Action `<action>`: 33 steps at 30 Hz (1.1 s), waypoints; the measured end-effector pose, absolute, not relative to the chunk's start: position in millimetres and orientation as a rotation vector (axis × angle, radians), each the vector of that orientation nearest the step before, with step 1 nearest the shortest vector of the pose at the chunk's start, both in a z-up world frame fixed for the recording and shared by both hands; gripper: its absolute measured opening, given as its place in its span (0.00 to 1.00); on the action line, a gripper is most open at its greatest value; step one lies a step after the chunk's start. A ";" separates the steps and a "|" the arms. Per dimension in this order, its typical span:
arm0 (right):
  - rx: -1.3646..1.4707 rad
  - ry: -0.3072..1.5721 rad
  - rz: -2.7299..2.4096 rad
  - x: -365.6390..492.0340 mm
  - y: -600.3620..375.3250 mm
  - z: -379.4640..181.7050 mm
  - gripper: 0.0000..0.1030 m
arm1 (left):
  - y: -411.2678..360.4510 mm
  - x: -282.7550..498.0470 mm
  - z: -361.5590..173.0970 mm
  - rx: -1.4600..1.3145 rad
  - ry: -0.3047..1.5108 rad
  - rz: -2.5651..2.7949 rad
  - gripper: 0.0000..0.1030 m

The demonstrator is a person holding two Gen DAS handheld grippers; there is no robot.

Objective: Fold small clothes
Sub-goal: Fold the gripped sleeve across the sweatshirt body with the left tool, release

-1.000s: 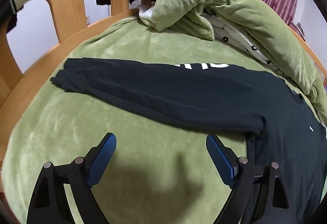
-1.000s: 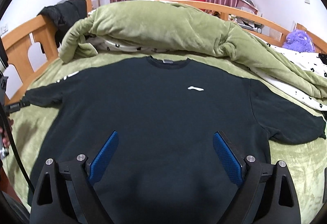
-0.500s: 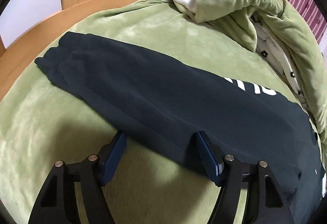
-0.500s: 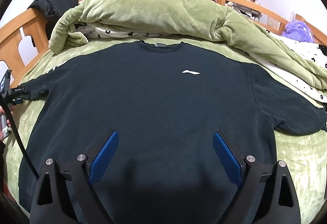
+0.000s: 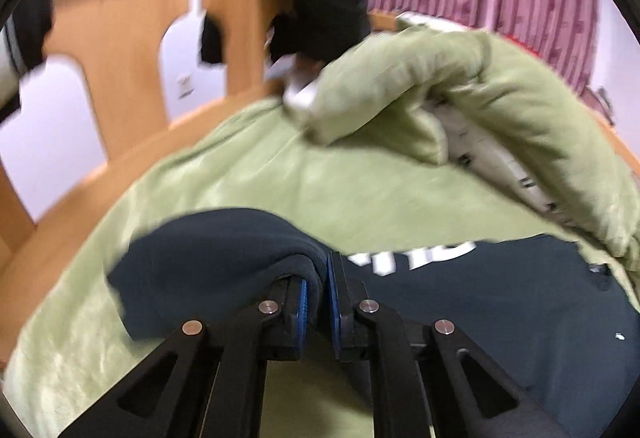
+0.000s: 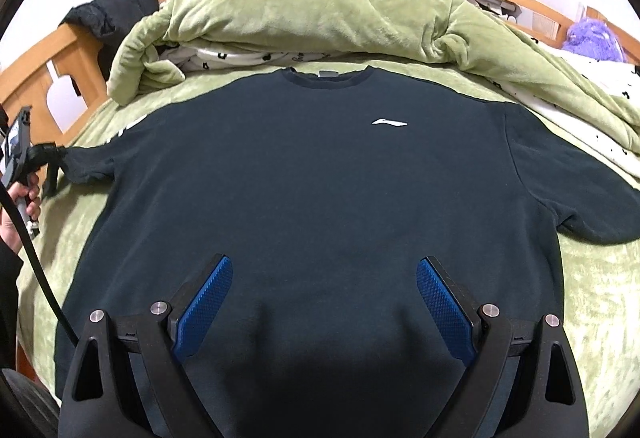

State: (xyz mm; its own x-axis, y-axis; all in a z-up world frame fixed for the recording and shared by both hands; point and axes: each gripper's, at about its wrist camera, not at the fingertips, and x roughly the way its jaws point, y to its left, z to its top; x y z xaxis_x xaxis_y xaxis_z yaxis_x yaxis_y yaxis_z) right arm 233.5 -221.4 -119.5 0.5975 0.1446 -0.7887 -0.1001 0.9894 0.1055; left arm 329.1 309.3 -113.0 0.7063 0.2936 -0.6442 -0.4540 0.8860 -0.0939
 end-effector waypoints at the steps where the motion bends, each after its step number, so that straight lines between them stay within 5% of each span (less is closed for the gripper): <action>1: 0.059 0.913 0.139 231.7 -224.3 -117.2 0.90 | 298.3 330.4 -101.9 -0.235 0.654 0.406 0.09; 13: 0.158 0.833 0.080 224.4 -267.2 -96.3 0.90 | 126.5 353.0 -47.5 -0.034 0.609 0.187 0.08; 24: 0.145 0.787 0.063 213.0 -290.3 -86.4 0.90 | -18.3 354.9 -114.3 0.011 0.734 0.019 0.08; 33: 0.177 0.782 0.065 210.2 -304.1 -83.4 0.90 | -57.7 347.2 -155.9 0.031 0.850 -0.008 0.10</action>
